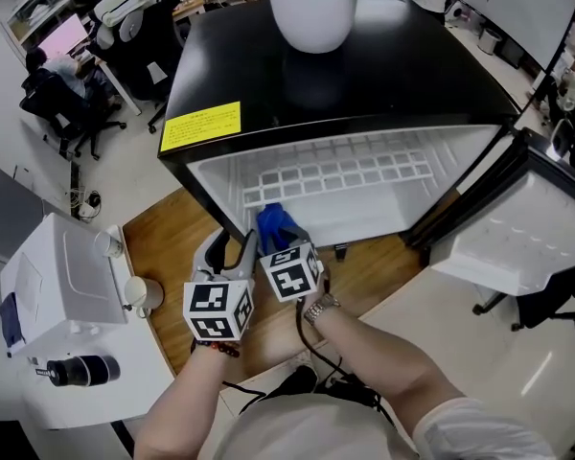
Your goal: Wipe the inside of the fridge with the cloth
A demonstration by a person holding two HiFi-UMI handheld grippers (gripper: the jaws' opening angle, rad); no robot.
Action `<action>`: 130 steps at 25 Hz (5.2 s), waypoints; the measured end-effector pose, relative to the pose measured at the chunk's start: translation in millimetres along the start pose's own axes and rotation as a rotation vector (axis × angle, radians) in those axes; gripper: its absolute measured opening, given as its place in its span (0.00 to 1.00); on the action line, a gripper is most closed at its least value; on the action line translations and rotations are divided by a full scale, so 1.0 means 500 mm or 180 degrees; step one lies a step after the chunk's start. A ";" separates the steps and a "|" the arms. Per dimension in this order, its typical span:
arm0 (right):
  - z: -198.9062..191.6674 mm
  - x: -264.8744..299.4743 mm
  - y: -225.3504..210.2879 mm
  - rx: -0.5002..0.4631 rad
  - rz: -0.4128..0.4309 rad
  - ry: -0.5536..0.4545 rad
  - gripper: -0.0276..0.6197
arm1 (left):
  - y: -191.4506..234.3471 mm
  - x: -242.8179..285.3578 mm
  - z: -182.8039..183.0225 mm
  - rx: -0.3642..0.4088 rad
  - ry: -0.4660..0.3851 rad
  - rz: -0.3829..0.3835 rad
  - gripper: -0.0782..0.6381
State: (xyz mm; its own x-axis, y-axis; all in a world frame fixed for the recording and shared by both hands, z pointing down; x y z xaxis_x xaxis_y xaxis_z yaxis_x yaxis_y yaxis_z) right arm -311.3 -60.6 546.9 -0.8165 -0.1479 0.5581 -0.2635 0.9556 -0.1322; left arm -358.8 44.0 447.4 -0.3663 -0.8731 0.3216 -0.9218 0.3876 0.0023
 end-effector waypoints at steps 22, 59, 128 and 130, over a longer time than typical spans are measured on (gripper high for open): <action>-0.070 -0.043 -0.119 -0.0011 -0.0414 0.0154 0.12 | 0.000 0.000 -0.002 -0.0012 0.0002 0.0041 0.36; -0.135 -0.209 -0.407 0.0158 -0.1270 0.0322 0.12 | -0.003 0.003 0.001 -0.0016 0.0098 0.0220 0.36; 0.019 -0.545 -0.280 -0.0658 0.0066 -0.0879 0.05 | -0.379 0.177 0.026 0.0297 0.0113 -0.1746 0.21; 0.014 -0.549 -0.280 -0.0673 0.0036 -0.0882 0.05 | -0.383 0.202 0.013 0.0301 0.0142 -0.1617 0.21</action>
State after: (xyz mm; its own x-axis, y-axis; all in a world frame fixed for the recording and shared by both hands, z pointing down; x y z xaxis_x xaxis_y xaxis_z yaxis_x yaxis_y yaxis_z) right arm -54.2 -155.5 406.5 -0.9349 -0.1729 0.3101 -0.1651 0.9849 0.0517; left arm -220.1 -120.3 473.1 0.1344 -0.9299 0.3423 -0.9901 -0.1123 0.0837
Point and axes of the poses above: the fingertips, and each gripper's own axes: x forward along the fingers, y to its left, z out of its top, the point moved 8 cm from there along -x, backward along the fingers, and after that the axes turned 4 degrees about z, right-handed, at the moved point
